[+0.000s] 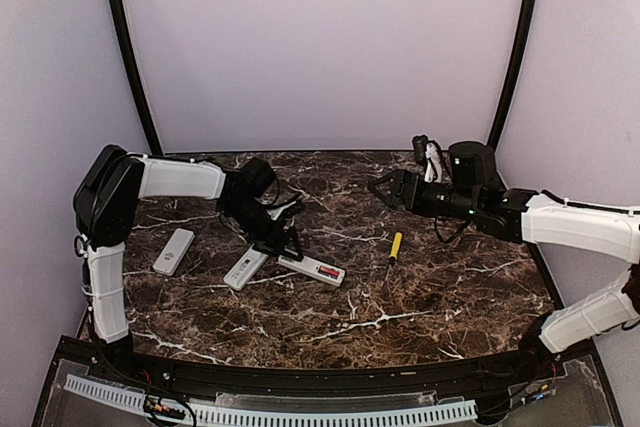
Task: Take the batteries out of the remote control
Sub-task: Place the remote control without the battery cover at the center of the board, then pick up the screwdriver from the center of the board.
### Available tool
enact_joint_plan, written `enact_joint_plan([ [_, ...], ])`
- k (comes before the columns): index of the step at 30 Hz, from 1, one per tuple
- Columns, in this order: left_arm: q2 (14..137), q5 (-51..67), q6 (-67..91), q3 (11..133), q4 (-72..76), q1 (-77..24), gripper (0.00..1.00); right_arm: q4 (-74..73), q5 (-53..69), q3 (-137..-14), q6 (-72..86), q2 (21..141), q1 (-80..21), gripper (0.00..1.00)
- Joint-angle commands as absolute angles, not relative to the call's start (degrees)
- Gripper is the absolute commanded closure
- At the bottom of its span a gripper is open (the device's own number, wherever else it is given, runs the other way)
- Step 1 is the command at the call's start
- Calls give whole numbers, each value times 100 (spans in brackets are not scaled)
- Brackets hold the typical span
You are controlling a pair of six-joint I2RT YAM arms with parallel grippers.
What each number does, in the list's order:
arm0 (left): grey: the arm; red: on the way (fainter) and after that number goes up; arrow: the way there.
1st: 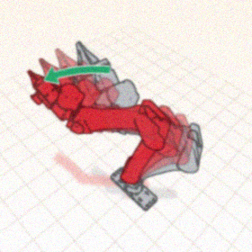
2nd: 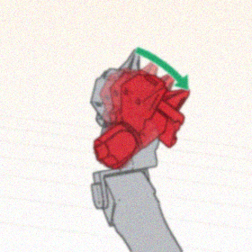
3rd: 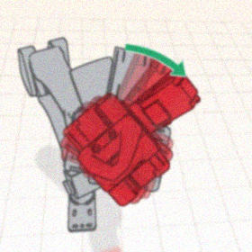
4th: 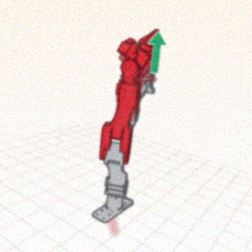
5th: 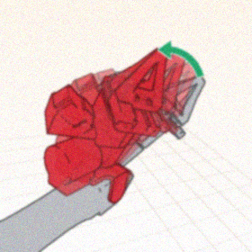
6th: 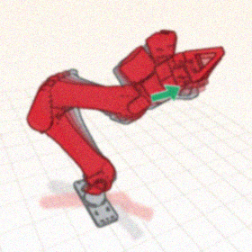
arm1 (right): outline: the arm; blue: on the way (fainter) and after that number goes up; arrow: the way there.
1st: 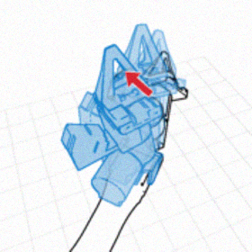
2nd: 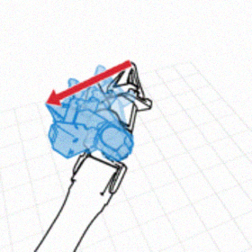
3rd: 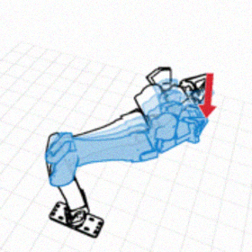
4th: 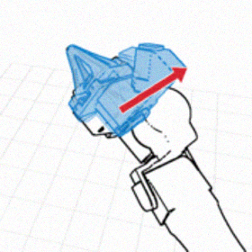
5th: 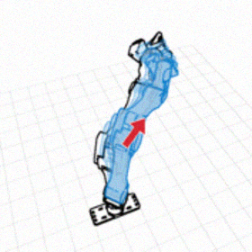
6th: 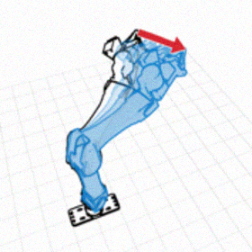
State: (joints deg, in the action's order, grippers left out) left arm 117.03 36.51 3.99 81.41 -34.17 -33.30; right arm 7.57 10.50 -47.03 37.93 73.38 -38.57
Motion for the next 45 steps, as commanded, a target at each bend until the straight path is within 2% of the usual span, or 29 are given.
enact_joint_plan([
  [1, 10950, 2884, 459, 8085, -3229, -3357, 27, -42, 394, -5002, 3807, 7499, -3822, 7],
  [11, 9630, 1627, 666, 7889, -2989, -3310, 18, -1356, -228, -5557, 4287, 8330, -3822, 17],
  [13, 9277, 1405, 780, 7861, -2910, -3222, 14, -1658, -308, -5743, 4342, 8568, -3823, 21],
  [19, 8003, 1066, 1153, 7427, -2323, -2559, 5, -2105, -387, -6036, 4545, 9229, -3828, 30],
  [27, 6985, 773, 1272, 6431, -1627, -2207, 3, -2938, -773, -6707, 4786, 10108, -3874, 49],
  [45, 6551, 721, 1318, 6319, -1584, -2206, 4, -3560, -1427, -7444, 5134, 11013, -3964, 56],
])
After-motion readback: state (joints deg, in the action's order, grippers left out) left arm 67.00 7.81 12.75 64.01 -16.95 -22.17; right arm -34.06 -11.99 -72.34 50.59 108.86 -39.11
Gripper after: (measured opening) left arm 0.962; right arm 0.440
